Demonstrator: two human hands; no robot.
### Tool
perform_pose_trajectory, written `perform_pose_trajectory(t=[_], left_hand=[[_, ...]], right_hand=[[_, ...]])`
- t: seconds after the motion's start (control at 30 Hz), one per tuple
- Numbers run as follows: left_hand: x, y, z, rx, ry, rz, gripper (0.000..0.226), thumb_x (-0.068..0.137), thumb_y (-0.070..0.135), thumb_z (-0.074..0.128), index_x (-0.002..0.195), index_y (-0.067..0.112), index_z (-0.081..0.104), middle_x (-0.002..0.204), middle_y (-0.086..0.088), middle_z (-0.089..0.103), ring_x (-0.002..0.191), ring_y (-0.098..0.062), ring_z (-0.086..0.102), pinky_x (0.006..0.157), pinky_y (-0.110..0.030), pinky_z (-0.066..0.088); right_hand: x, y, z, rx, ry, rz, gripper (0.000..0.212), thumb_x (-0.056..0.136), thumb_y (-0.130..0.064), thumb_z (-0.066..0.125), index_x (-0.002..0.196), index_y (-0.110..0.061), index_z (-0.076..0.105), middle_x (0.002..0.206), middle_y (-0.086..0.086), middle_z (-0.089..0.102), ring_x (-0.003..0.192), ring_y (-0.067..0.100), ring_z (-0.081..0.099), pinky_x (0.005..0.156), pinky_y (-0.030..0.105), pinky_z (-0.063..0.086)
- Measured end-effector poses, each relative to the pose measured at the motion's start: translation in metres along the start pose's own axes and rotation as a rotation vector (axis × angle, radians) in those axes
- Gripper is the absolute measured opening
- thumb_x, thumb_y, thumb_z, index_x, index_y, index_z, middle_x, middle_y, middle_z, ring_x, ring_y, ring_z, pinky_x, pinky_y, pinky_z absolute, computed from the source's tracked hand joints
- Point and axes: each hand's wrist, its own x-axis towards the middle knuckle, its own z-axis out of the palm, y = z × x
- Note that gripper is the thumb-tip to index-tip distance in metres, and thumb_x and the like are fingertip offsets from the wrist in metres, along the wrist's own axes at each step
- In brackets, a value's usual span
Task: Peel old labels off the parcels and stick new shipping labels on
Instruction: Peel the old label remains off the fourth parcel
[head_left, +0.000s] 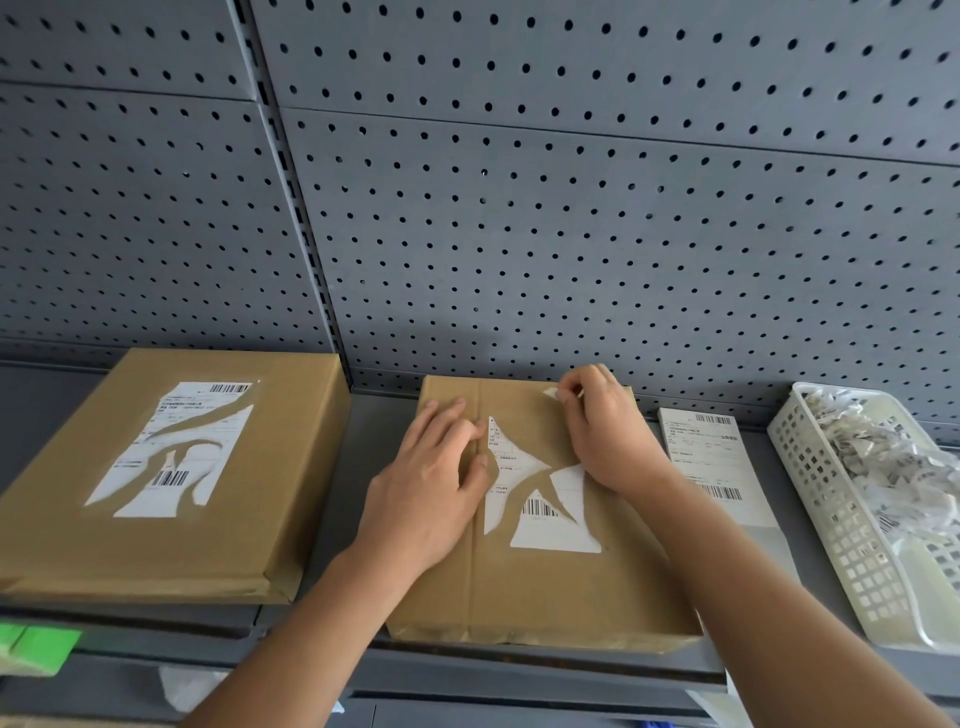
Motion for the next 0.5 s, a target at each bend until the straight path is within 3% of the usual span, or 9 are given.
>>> perform_pose_trajectory(t=[0.17, 0.27, 0.5], left_hand=[[0.000, -0.001, 0.001, 0.006, 0.010, 0.009, 0.027, 0.105, 0.043, 0.038, 0.131, 0.039, 0.046, 0.161, 0.028, 0.017, 0.150, 0.007, -0.005, 0.099, -0.044, 0.048], [0.000, -0.002, 0.001, 0.008, 0.006, 0.005, 0.026, 0.105, 0.043, 0.038, 0.130, 0.039, 0.046, 0.161, 0.029, 0.017, 0.150, 0.007, -0.005, 0.098, -0.045, 0.048], [0.001, -0.003, 0.002, 0.000, 0.008, 0.004, 0.027, 0.104, 0.044, 0.039, 0.129, 0.040, 0.047, 0.160, 0.030, 0.018, 0.150, 0.008, -0.003, 0.097, -0.046, 0.050]], right_hand=[[-0.003, -0.001, -0.004, 0.108, 0.073, 0.074, 0.009, 0.101, -0.016, 0.050, 0.098, -0.014, 0.058, 0.093, -0.006, 0.060, 0.079, 0.010, 0.051, 0.073, 0.022, 0.037], [-0.006, -0.003, -0.011, 0.256, 0.098, 0.167, 0.009, 0.100, -0.015, 0.054, 0.094, -0.018, 0.060, 0.075, -0.005, 0.063, 0.061, 0.002, 0.052, 0.059, 0.010, 0.038], [-0.017, 0.000, -0.020, 0.376, 0.080, 0.220, 0.010, 0.093, -0.018, 0.065, 0.087, -0.025, 0.062, 0.076, -0.002, 0.068, 0.060, 0.002, 0.051, 0.056, 0.010, 0.039]])
